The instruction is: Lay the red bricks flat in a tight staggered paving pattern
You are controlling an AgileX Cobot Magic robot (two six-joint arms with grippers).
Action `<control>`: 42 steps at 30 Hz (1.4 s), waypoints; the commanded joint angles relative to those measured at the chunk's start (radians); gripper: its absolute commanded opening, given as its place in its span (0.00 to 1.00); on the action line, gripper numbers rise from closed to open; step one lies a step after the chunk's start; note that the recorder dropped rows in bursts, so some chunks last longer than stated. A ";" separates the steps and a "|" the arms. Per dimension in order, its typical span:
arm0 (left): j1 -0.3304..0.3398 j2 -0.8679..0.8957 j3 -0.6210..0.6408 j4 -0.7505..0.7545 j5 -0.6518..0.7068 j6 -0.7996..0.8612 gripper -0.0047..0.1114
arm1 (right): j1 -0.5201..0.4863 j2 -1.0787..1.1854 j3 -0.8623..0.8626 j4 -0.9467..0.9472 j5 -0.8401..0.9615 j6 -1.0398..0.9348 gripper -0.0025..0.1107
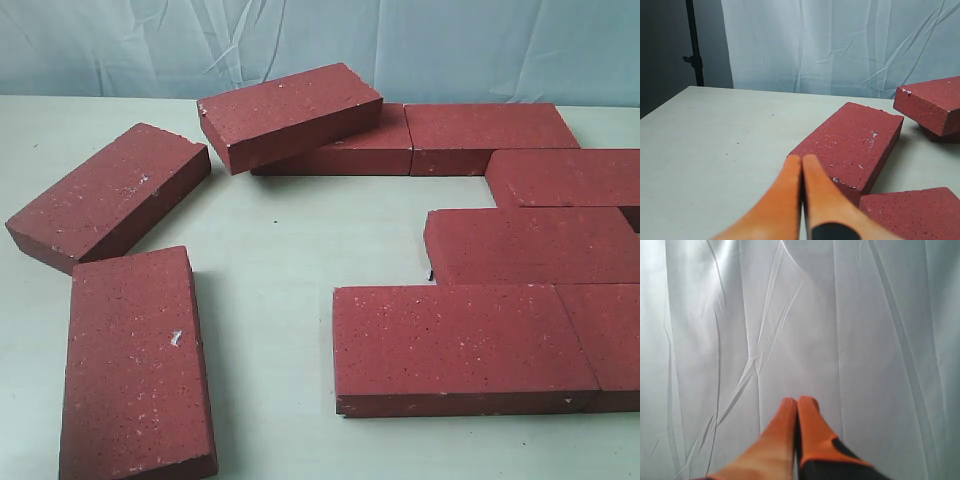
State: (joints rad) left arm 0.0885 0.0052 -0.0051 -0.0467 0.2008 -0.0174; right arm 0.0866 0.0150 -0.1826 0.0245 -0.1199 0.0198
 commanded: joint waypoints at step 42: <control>0.001 -0.005 0.005 0.008 -0.011 -0.002 0.04 | -0.005 0.373 -0.303 -0.011 0.536 0.000 0.02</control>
State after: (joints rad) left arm 0.0885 0.0052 -0.0051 -0.0447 0.2008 -0.0174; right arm 0.0866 0.3856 -0.4792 0.0278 0.4118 0.0198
